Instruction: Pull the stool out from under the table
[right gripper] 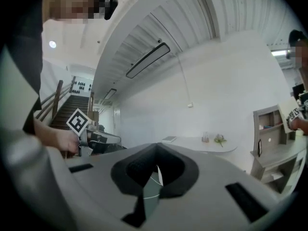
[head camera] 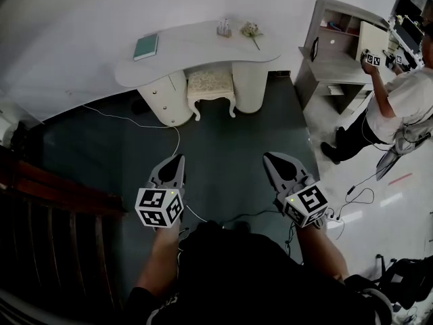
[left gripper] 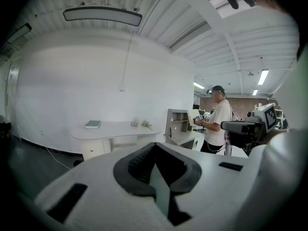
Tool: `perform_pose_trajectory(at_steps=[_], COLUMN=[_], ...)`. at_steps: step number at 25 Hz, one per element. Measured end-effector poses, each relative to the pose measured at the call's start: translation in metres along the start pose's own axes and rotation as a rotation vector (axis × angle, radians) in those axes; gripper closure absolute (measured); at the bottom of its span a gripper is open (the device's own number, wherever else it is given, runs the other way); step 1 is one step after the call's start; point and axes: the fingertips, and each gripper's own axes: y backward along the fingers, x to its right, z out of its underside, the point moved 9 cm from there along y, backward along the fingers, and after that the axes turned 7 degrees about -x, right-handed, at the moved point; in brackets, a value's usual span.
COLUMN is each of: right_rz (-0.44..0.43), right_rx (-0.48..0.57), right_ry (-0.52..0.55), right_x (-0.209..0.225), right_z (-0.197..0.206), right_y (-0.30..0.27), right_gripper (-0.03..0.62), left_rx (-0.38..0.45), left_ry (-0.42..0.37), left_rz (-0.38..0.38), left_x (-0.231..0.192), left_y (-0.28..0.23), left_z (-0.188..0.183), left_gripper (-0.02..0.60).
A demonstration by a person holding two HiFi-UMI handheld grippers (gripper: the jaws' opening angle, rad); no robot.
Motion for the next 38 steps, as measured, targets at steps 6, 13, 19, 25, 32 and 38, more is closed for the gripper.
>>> perform_pose_trajectory(at_steps=[6,13,19,25,32,38], right_rz=[0.021,0.019,0.034,0.021,0.006,-0.043], right_rx=[-0.002,-0.011,-0.034,-0.069,-0.150,-0.209], right_ry=[-0.019,-0.054,-0.043,-0.037,-0.013,0.010], right_x=[0.012,0.024,0.046,0.066,0.075,0.063], right_z=[0.008,0.011,0.004,-0.012,-0.026,-0.034], right_y=[0.018,-0.005,-0.038,-0.106,-0.199,-0.279], right_gripper=[0.591,0.591,0.591,0.591,0.591,0.591], left_rx=[-0.014,-0.016,-0.017,-0.033,-0.049,-0.048], left_ry=[-0.016,0.003,0.039,0.073,0.103,0.141], left_rz=[0.014,0.030,0.056,0.077,0.091,0.103], left_x=[0.019,-0.002,-0.028,-0.079,-0.155,-0.214], left_y=[-0.005,-0.032,-0.074,-0.122,-0.168,-0.187], left_z=[-0.001,-0.005,-0.007,-0.023,-0.042,-0.043], left_gripper=[0.572,0.572,0.572,0.572,0.572,0.572])
